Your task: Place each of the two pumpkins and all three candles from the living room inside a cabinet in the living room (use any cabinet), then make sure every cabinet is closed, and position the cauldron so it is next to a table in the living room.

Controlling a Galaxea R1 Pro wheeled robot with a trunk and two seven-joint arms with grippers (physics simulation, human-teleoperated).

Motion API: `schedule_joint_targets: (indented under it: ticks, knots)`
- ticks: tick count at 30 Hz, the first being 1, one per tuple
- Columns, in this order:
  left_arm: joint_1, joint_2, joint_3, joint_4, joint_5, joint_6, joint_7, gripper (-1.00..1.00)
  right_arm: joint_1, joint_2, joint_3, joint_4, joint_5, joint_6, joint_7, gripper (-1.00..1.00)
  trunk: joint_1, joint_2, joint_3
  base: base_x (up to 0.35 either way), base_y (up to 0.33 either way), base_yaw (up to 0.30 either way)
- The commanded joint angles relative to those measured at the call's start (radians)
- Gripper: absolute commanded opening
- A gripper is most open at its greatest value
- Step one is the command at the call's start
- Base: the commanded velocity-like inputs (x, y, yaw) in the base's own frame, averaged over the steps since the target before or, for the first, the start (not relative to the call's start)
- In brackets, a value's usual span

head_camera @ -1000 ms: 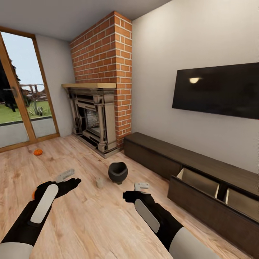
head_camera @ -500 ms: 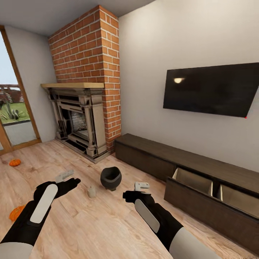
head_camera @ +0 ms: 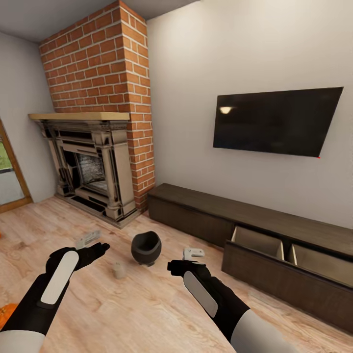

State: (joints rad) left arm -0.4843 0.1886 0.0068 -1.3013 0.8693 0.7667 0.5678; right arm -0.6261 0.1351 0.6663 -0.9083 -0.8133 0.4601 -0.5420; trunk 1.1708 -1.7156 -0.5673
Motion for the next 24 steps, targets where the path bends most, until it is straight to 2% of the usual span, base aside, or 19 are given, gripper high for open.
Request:
schedule_joint_targets:
  ticks: [1, 12, 14, 17, 19, 24]
  knots:
    - [0.000, 0.001, 0.000, -0.001, 0.010, 0.002, 0.009, 1.00, -0.001, 0.000, 0.003, -0.001, -0.007, 0.002, -0.009, 1.00, 0.000, -0.001, -0.001, 0.002, 0.332, -0.032]
    - [0.000, 0.001, 0.001, -0.001, 0.010, 0.002, 0.009, 1.00, -0.001, 0.001, 0.003, -0.006, -0.007, 0.002, -0.009, 1.00, 0.000, -0.001, -0.001, 0.000, 0.332, -0.006]
    - [0.000, 0.001, 0.001, -0.001, 0.010, 0.002, 0.009, 1.00, -0.001, 0.000, 0.003, -0.026, -0.007, 0.002, -0.011, 1.00, 0.000, -0.001, -0.001, 0.000, 0.332, 0.000]
    - [0.000, 0.001, 0.001, -0.001, 0.009, 0.002, 0.009, 1.00, -0.001, -0.002, 0.006, -0.121, -0.005, 0.004, -0.018, 1.00, 0.000, -0.001, -0.001, 0.005, 0.332, 0.000]
    - [0.000, 0.001, 0.001, -0.001, 0.009, 0.001, 0.009, 1.00, -0.001, -0.005, 0.005, -0.151, -0.005, 0.005, -0.021, 1.00, 0.000, -0.001, -0.001, 0.089, 0.307, 0.000]
    - [0.000, 0.000, -0.001, -0.001, 0.004, 0.000, 0.009, 1.00, -0.001, -0.008, 0.004, -0.165, -0.005, 0.009, -0.019, 1.00, 0.000, -0.001, -0.001, 0.263, 0.159, 0.000]
